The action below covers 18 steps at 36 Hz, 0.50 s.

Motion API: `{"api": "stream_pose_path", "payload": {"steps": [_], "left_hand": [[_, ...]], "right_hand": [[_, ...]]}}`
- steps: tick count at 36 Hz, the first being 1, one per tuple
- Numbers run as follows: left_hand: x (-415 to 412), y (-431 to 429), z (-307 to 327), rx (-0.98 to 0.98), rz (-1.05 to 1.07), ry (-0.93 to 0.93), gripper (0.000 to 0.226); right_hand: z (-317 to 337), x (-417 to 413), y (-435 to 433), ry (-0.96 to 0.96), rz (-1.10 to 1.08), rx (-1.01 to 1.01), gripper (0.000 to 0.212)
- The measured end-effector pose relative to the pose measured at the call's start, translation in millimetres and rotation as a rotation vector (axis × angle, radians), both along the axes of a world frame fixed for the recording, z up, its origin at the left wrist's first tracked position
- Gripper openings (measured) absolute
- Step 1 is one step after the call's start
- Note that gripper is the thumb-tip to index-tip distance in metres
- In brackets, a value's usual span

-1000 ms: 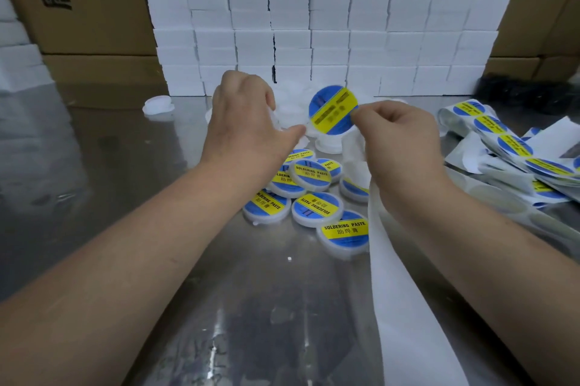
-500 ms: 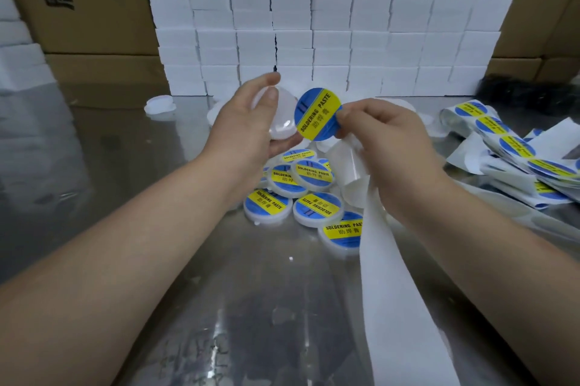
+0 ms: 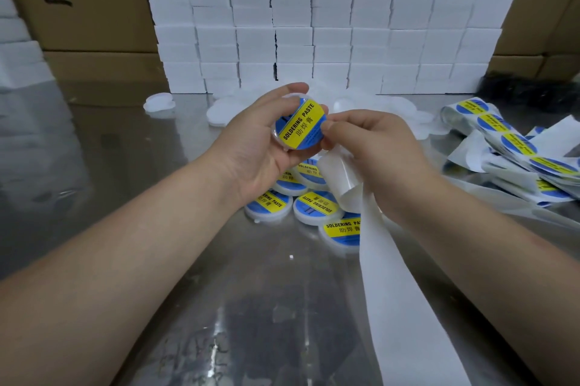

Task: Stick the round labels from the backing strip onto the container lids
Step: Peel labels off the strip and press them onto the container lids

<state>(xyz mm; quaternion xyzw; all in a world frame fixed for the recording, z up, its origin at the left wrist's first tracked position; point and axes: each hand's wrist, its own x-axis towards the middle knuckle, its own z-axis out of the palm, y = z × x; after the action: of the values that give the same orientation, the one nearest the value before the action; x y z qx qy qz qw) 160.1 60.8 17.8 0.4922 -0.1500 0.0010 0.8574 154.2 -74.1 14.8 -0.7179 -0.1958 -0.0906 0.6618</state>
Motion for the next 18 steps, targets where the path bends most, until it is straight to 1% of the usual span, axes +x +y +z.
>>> {"api": "stream_pose_path", "payload": {"steps": [7,18], "left_hand": [[1.9,-0.3,-3.0,0.044,0.019,-0.043,0.020],[0.9,-1.3,-3.5,0.066,0.032,-0.052,0.023]], "right_hand": [[-0.9,0.9,-0.4,-0.008,-0.002,-0.027,0.036],[-1.7,2.5,-0.8,-0.029,-0.044,-0.062,0.039]]}}
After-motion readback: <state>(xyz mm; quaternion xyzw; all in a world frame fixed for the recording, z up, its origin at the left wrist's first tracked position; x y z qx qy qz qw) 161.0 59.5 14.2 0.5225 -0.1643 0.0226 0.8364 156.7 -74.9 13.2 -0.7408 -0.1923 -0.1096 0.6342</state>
